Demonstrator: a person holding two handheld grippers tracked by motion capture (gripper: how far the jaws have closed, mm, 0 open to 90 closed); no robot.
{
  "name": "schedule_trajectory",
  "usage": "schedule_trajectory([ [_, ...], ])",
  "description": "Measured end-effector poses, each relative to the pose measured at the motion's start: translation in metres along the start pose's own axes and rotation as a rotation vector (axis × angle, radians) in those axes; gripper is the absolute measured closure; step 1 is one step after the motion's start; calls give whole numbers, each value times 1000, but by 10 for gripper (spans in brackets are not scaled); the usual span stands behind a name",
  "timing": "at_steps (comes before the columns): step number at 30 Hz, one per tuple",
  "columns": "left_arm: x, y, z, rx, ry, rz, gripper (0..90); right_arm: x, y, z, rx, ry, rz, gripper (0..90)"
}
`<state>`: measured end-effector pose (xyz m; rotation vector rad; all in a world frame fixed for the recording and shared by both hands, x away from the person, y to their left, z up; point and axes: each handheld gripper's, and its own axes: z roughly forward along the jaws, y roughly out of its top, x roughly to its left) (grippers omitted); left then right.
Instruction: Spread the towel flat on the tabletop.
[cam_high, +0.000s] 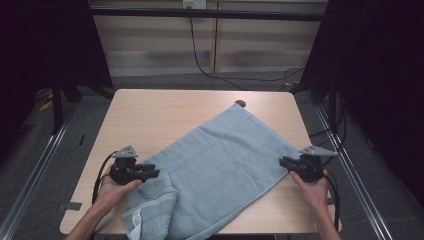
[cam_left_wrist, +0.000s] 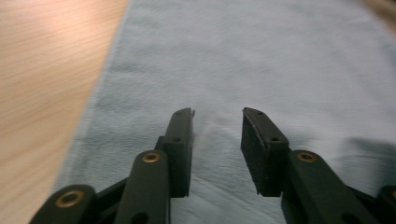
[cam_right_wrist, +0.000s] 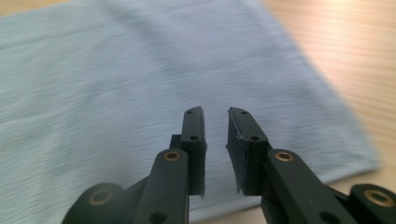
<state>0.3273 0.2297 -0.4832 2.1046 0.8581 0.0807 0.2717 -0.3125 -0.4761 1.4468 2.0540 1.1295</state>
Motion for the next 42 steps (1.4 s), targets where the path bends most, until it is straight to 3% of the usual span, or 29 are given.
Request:
schedule_trajectory([
  [2, -2, 2, 8, 23, -3, -4, 532, 20, -6, 0, 16, 67, -18, 718],
  [3, -5, 4, 12, 52, 9, 25, 460, 38, -11, 3, 43, 109, -45, 666],
  [4, -8, 5, 15, 58, -9, 50, 460, 38, -11, 3, 43, 109, -45, 666],
  [6, -12, 4, 21, 50, -39, 68, 440, 54, -15, 7, 72, 158, -78, 623],
  [8, -17, 2, 26, 91, -28, 107, 441, 65, -17, 11, 87, 186, -96, 586],
  [10, -20, -1, 27, 95, 2, 142, 498, 70, -17, 13, 93, 201, -103, 552],
  [12, -21, -2, 26, 92, -14, 155, 701, 72, -18, 15, 97, 214, -99, 550],
  [14, -21, -4, 26, 76, -19, 152, 765, 73, -20, 17, 103, 249, -74, 542],
  [17, -21, -4, 26, 77, -17, 154, 797, 78, -24, 25, 161, 192, -132, 545],
  [24, -15, -4, 25, 61, -46, 69, 816, 64, -19, 33, 137, 136, -172, 651],
  [28, -22, -2, 22, 47, -91, 45, 819, 46, -9, 43, 133, 114, -150, 658],
  [32, -31, 2, 22, 39, -117, 35, 819, 29, 3, 54, 147, 84, -118, 673],
  [36, -39, 6, 20, 22, -148, 30, 819, 17, 20, 73, 156, 39, -115, 673],
  [40, -47, 7, 19, 15, -185, 31, 819, 6, 33, 91, 140, 37, -92, 683],
  [42, -49, 8, 19, 14, -205, 10, 818, 4, 39, 98, 145, 29, -87, 689],
])
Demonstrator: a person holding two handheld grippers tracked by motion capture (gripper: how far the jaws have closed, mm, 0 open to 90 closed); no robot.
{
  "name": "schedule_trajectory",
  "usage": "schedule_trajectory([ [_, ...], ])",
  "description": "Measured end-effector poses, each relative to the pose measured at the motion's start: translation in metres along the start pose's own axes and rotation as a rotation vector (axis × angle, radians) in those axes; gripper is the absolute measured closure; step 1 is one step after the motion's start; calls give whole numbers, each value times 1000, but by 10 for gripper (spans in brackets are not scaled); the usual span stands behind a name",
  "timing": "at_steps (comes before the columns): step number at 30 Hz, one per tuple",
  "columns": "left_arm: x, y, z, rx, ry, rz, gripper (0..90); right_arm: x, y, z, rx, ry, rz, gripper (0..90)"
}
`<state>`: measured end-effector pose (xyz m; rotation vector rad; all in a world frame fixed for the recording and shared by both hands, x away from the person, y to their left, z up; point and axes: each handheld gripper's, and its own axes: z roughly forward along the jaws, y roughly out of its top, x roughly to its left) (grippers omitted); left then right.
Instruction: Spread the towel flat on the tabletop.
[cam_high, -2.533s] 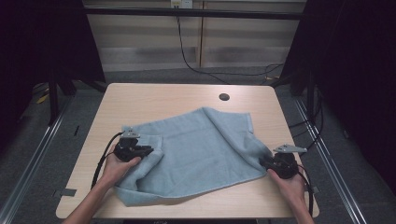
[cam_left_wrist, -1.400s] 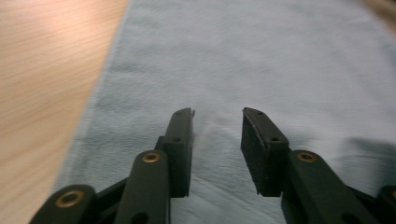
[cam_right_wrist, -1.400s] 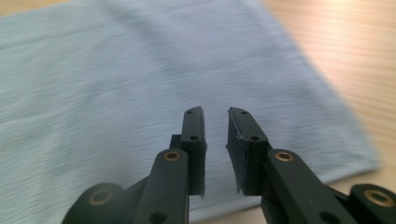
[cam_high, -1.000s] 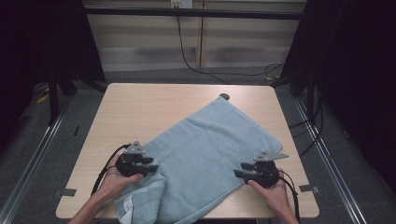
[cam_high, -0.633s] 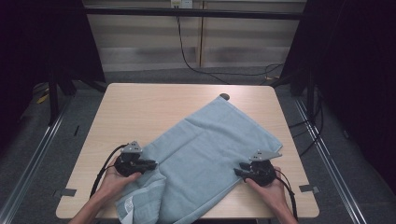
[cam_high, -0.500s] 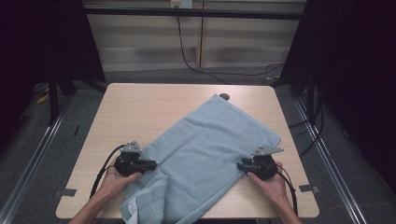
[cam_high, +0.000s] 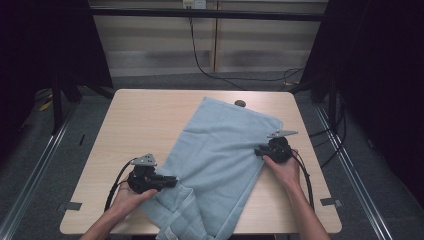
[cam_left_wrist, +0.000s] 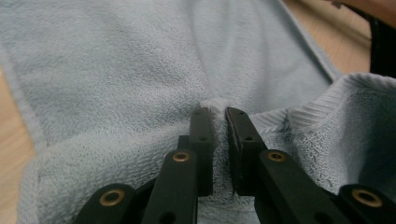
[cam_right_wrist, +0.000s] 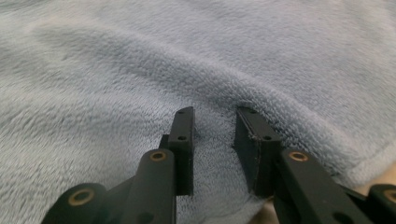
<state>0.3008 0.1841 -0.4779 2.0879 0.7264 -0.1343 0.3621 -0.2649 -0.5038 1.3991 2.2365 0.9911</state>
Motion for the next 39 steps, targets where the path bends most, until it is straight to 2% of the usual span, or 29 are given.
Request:
schedule_trajectory([
  [2, -3, 2, -1, -2, -2, 21, 818, -3, 8, 8, -6, -9, -1, 693],
  [5, -4, 5, -4, -21, -14, 20, 818, -9, 18, 21, -23, -25, 11, 710],
  [7, -2, 8, -9, -45, -24, 23, 842, -9, 26, 28, -24, -44, 17, 690],
  [10, 3, 12, -15, -71, 4, 16, 845, -3, 31, 32, -14, -44, 26, 600],
  [12, 9, 14, -12, -71, 19, 9, 846, 9, 32, 30, -1, -33, 0, 578],
  [14, 14, 16, -6, -60, 40, 1, 847, 28, 33, 18, -32, 37, -43, 564],
  [16, 20, 18, 1, -61, 66, -9, 846, 48, 32, 0, -86, 115, -62, 561],
  [18, 27, 20, 7, -50, 95, -18, 847, 71, 26, -17, -107, 173, -99, 553],
  [20, 35, 20, 13, -52, 111, -41, 847, 91, 16, -28, -101, 214, -148, 551],
  [21, 39, 19, 17, -43, 134, -53, 848, 98, 12, -32, -100, 222, -158, 552],
  [24, 49, 16, 22, -21, 166, -78, 849, 123, 0, -45, -100, 309, -169, 552],
  [28, 54, 14, 23, -28, 173, -89, 850, 154, -14, -50, -81, 430, -194, 509],
  [30, 54, 13, 24, -27, 180, -81, 850, 168, -20, -49, -69, 470, -206, 499],
  [32, 53, 12, 25, -21, 186, -74, 850, 186, -24, -48, -45, 499, -243, 479],
  [36, 54, 11, 25, -25, 187, -79, 850, 206, -26, -49, -46, 580, -256, 423],
  [38, 54, 11, 25, -29, 189, -83, 850, 216, -29, -48, -19, 592, -286, 437],
  [39, 54, 11, 25, -29, 189, -83, 850, 219, -31, -45, 0, 607, -303, 529],
])
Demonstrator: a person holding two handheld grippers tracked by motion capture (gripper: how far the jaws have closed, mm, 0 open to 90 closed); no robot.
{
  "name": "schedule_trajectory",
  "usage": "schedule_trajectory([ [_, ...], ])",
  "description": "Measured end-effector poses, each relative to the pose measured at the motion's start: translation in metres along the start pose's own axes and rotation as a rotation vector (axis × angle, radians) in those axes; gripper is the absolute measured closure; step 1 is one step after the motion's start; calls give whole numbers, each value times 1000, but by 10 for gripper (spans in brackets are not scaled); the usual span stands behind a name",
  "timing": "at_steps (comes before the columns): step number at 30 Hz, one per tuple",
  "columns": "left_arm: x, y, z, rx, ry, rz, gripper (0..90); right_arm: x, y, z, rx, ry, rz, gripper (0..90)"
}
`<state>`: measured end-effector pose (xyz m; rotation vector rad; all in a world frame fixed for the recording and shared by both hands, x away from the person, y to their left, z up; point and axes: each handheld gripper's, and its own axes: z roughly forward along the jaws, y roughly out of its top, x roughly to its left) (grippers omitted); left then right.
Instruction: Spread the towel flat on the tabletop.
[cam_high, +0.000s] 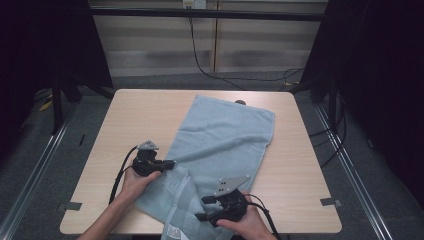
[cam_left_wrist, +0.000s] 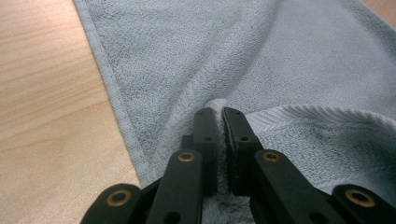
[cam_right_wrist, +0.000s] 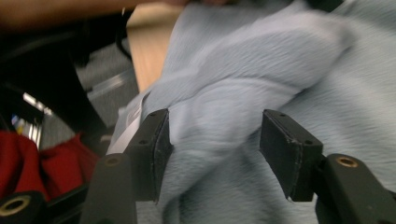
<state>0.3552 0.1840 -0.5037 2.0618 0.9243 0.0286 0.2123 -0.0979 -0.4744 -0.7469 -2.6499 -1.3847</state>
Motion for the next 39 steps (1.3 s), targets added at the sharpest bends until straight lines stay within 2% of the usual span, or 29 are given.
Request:
schedule_trajectory([
  [1, 0, 0, 0, 0, 1, 1, 850, 1, -1, 2, 9, 10, -13, 651],
  [2, 0, 0, -1, 0, 2, 1, 850, 2, -2, 3, 19, -14, -30, 791],
  [3, 0, 0, -1, -5, 3, 3, 850, 2, -3, 3, 27, -33, -39, 852],
  [5, 0, 0, -4, -15, 0, -2, 851, -6, -4, -2, 14, -63, -11, 875],
  [8, -1, 0, -10, -40, -13, -4, 852, -23, -5, -20, -20, -132, 26, 879],
  [11, -4, 0, -17, -69, -43, -8, 852, -54, -5, -48, -79, -217, 89, 878],
  [14, -13, 2, -20, -88, -78, 14, 852, -86, -7, -64, -129, -264, 124, 875],
  [16, -21, 3, -15, -74, -78, 35, 852, -103, -11, -64, -111, -278, 128, 872],
  [17, -23, 3, -12, -60, -70, 46, 852, -109, -14, -61, -101, -287, 149, 866],
  [18, -24, 2, -8, -44, -65, 57, 852, -113, -17, -56, -68, -297, 152, 844],
  [20, -23, 1, -3, -24, -51, 64, 852, -113, -23, -49, -2, -351, 137, 750],
  [21, -21, 0, -1, -19, -51, 58, 852, -112, -24, -50, 3, -361, 141, 708],
  [23, -18, 0, 0, -16, -42, 52, 851, -103, -20, -60, -25, -421, 129, 606],
  [25, -16, -1, 1, -13, -41, 43, 851, -87, -13, -76, -123, -394, 130, 588],
  [26, -16, -1, 2, -14, -34, 40, 851, -80, -11, -79, -134, -379, 125, 607],
  [27, -15, -1, 3, -13, -30, 34, 850, -70, -8, -79, -142, -344, 108, 631],
  [28, -15, -2, 5, -10, -29, 34, 850, -59, -7, -73, -125, -297, 87, 630],
  [30, -15, -1, 6, -5, -22, 37, 849, -44, -8, -54, -55, -257, 57, 568],
  [33, -15, -1, 6, -3, -20, 41, 845, -35, -11, -28, -16, -182, 34, 462],
  [34, -14, -1, 6, -4, -23, 38, 845, -34, -10, -22, -1, -190, 19, 417],
  [39, -13, -2, 6, -4, -24, 36, 844, -38, -2, -4, 16, -184, -5, 338],
])
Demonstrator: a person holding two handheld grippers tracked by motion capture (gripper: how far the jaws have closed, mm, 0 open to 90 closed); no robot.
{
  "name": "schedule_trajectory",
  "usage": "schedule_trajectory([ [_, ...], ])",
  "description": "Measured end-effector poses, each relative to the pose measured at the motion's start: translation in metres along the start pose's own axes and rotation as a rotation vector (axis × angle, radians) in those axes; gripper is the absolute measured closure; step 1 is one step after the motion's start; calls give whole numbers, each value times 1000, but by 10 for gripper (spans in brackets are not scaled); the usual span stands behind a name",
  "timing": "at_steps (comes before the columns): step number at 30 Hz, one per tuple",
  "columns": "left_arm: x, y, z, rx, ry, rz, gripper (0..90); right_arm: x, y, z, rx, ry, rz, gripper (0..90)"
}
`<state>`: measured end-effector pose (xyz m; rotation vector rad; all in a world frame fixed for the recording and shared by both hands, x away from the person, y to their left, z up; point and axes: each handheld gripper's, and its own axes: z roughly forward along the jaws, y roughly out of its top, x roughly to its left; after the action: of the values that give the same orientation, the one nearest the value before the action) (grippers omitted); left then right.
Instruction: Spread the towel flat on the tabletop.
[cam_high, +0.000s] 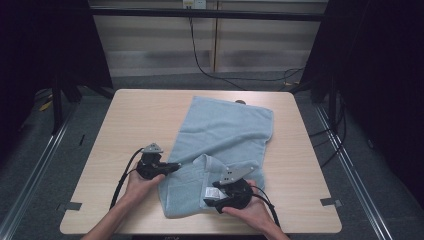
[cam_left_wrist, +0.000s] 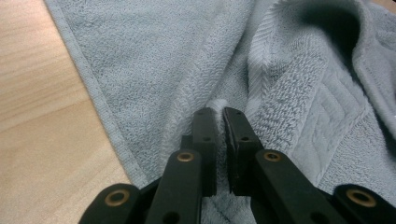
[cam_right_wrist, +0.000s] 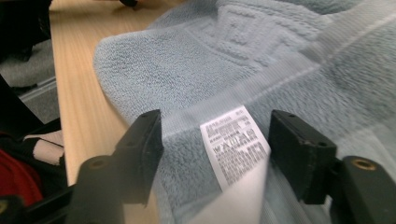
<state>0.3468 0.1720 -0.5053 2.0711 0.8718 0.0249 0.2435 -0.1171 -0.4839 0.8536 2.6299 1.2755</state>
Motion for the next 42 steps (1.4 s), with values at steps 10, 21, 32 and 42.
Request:
schedule_trajectory([
  [10, 0, 0, 0, 1, -3, -2, 843, 10, -7, 19, 56, -46, -82, 312],
  [21, -1, 1, -9, -39, -18, -4, 843, -12, -4, -6, -18, 15, 47, 717],
  [32, -1, 3, -18, -75, -23, -4, 846, -23, -7, -41, -177, 72, 167, 768],
  [42, -24, 7, -64, -213, -90, 37, 848, -24, -5, -106, -311, 11, 168, 844],
])
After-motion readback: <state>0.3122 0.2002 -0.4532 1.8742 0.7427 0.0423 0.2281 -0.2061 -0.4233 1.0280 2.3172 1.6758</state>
